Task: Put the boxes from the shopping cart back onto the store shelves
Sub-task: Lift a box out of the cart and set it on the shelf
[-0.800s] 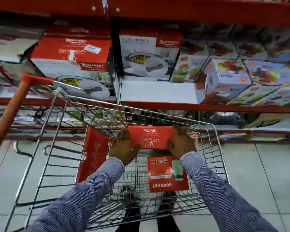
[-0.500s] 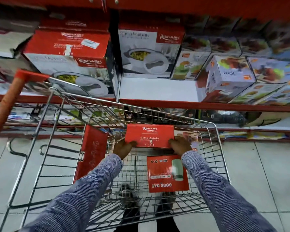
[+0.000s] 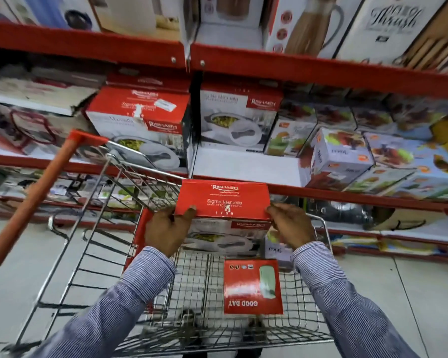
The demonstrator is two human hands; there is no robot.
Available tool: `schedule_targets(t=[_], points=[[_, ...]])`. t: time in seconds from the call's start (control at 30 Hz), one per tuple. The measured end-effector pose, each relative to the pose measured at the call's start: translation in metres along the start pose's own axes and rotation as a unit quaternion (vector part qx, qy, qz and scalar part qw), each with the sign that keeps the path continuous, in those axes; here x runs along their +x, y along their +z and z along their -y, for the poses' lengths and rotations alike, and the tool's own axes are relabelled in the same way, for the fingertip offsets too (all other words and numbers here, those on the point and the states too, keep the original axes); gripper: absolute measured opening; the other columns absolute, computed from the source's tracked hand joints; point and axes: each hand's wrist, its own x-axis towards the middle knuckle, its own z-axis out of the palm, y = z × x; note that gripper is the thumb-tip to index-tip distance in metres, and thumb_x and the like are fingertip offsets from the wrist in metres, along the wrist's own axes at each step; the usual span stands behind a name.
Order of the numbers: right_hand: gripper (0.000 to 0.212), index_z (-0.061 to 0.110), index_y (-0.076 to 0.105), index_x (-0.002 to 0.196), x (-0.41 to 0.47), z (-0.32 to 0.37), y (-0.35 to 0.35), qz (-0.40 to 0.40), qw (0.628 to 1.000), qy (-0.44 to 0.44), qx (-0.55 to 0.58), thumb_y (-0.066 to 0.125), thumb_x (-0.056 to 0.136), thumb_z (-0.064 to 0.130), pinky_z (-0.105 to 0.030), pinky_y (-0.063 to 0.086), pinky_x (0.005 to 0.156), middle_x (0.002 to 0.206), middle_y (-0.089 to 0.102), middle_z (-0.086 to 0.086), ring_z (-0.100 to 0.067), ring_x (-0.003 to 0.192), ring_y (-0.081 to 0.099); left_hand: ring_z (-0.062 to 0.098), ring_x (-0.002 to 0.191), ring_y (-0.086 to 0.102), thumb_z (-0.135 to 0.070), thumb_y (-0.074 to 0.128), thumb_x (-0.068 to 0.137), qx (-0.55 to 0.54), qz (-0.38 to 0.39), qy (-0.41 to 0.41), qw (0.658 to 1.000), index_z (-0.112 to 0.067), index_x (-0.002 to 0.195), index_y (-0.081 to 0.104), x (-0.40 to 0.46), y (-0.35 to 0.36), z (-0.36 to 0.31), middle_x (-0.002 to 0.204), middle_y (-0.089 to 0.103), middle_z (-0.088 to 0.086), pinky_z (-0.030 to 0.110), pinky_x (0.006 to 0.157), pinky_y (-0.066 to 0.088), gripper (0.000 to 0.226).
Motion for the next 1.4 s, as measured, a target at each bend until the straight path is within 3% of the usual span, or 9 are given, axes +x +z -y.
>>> schedule_targets(t=[0.1,0.27,0.37,0.47,0.63,0.73,0.93,1.2,1.4], points=[[0.021,0.032,0.071,0.069,-0.006,0.032,-0.017,-0.021,0.999,-0.028,-0.011,0.059,0.083,0.041,-0.030,0.050,0.083,0.085,0.075,0.006,-0.016,0.080,0.069,0.028,0.083,0.070,-0.058,0.061,0.084,0.045,-0.061,0.083,0.994,-0.018,0.103,0.074,-0.012,-0.022,-0.041,0.091,0.077,0.009,0.036,0.083,0.055,0.046],[0.028,0.020,0.076,0.081,-0.015,0.083,-0.050,-0.055,0.993,-0.090,-0.062,0.060,0.087,0.041,-0.021,0.043,0.060,0.071,0.070,0.007,-0.009,0.062,0.062,0.032,0.069,0.067,-0.069,0.044,0.077,0.086,-0.110,0.172,0.975,-0.013,0.092,0.073,-0.018,-0.054,-0.091,0.068,0.071,0.011,0.034,0.064,0.048,0.064],[0.028,0.017,0.077,0.098,-0.009,0.102,-0.064,-0.096,0.988,-0.117,-0.027,0.065,0.083,0.039,-0.032,0.056,0.073,0.085,0.074,0.003,-0.016,0.075,0.069,0.031,0.071,0.068,-0.069,0.048,0.079,0.058,-0.104,0.185,0.975,-0.016,0.091,0.073,-0.017,-0.065,-0.120,0.068,0.072,0.009,0.033,0.066,0.046,0.061],[0.030,0.016,0.076,0.100,0.000,0.112,-0.076,-0.114,0.983,-0.144,-0.009,0.067,0.083,0.039,-0.047,0.059,0.080,0.081,0.076,-0.003,-0.024,0.077,0.072,0.027,0.071,0.065,-0.059,0.060,0.086,0.021,-0.078,0.191,0.978,-0.025,0.086,0.066,-0.017,-0.066,-0.145,0.072,0.071,0.007,0.032,0.071,0.046,0.034],[0.035,0.008,0.070,0.112,0.014,0.119,-0.089,-0.118,0.981,-0.156,0.008,0.065,0.086,0.031,-0.040,0.057,0.084,0.098,0.075,-0.005,-0.021,0.083,0.071,0.009,0.057,0.058,-0.051,0.065,0.086,-0.012,-0.029,0.185,0.982,-0.024,0.080,0.065,-0.006,-0.054,-0.165,0.056,0.060,-0.007,0.025,0.061,0.039,0.027],[0.035,0.010,0.068,0.115,0.028,0.116,-0.089,-0.127,0.982,-0.141,0.025,0.066,0.085,0.028,-0.041,0.055,0.091,0.104,0.075,-0.009,-0.022,0.091,0.071,0.014,0.063,0.061,-0.045,0.067,0.086,-0.042,0.004,0.171,0.984,-0.023,0.091,0.069,0.004,-0.043,-0.169,0.064,0.065,-0.003,0.022,0.061,0.041,0.022],[0.040,0.019,0.066,0.119,0.062,0.102,-0.075,-0.117,0.984,-0.129,0.026,0.066,0.082,0.034,-0.047,0.053,0.095,0.106,0.075,-0.006,-0.020,0.097,0.070,0.029,0.104,0.067,-0.034,0.071,0.085,-0.047,0.030,0.141,0.988,-0.017,0.124,0.066,0.037,-0.023,-0.163,0.112,0.075,0.007,0.036,0.095,0.051,0.043],[0.042,0.012,0.058,0.129,0.083,0.104,-0.055,-0.082,0.989,-0.111,0.049,0.063,0.089,0.022,-0.040,0.047,0.103,0.119,0.069,-0.008,-0.018,0.108,0.065,0.030,0.086,0.070,-0.031,0.074,0.083,-0.035,0.023,0.107,0.993,-0.014,0.121,0.063,0.061,-0.009,-0.142,0.096,0.077,0.010,0.043,0.087,0.057,0.044],[0.042,0.012,0.056,0.131,0.099,0.108,-0.049,-0.059,0.993,-0.106,0.007,0.058,0.092,0.027,-0.029,0.044,0.098,0.123,0.067,-0.009,-0.022,0.114,0.063,0.030,0.116,0.063,-0.048,0.078,0.064,-0.099,0.036,0.049,0.993,-0.017,0.129,0.050,0.078,0.000,-0.136,0.132,0.066,0.006,0.051,0.106,0.048,0.077]])
